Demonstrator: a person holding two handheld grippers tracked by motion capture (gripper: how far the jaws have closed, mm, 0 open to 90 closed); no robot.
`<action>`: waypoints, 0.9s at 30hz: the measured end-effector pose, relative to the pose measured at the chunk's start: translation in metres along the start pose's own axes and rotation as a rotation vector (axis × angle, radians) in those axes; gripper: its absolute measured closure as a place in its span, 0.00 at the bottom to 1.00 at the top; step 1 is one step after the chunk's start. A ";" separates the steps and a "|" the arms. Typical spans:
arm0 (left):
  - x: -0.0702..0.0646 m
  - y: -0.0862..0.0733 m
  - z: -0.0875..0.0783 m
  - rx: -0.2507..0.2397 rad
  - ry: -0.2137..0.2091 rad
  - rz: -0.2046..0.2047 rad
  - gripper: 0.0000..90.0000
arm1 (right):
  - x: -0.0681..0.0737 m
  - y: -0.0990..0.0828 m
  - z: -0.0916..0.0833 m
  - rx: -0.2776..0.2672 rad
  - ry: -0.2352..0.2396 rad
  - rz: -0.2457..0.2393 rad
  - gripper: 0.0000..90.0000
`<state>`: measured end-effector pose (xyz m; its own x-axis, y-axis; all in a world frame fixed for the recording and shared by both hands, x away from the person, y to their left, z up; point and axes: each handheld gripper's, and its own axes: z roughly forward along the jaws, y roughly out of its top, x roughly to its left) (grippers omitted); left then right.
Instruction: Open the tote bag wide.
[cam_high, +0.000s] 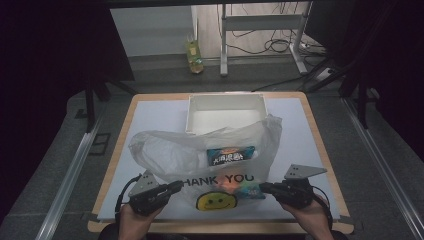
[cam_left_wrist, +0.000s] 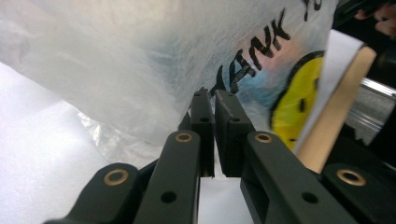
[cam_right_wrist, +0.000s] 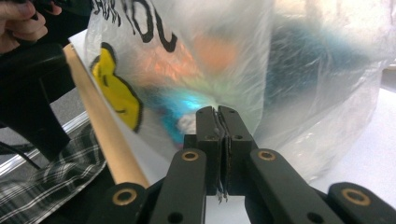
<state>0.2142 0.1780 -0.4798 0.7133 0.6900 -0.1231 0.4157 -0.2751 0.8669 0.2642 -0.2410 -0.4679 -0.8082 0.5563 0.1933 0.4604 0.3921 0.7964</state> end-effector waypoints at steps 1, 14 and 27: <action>0.003 -0.001 0.004 0.004 0.000 -0.006 0.96 | -0.003 0.000 0.002 0.004 -0.002 0.005 0.97; 0.033 0.002 0.052 0.105 0.032 -0.025 0.97 | -0.032 0.001 0.021 0.050 -0.021 0.081 0.97; 0.058 0.001 0.089 0.241 0.078 0.014 0.99 | -0.063 -0.004 0.040 0.150 -0.101 0.106 0.99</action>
<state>0.3066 0.1580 -0.5292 0.6781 0.7319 -0.0664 0.5352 -0.4299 0.7272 0.3282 -0.2482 -0.5059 -0.7149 0.6678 0.2072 0.5966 0.4280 0.6789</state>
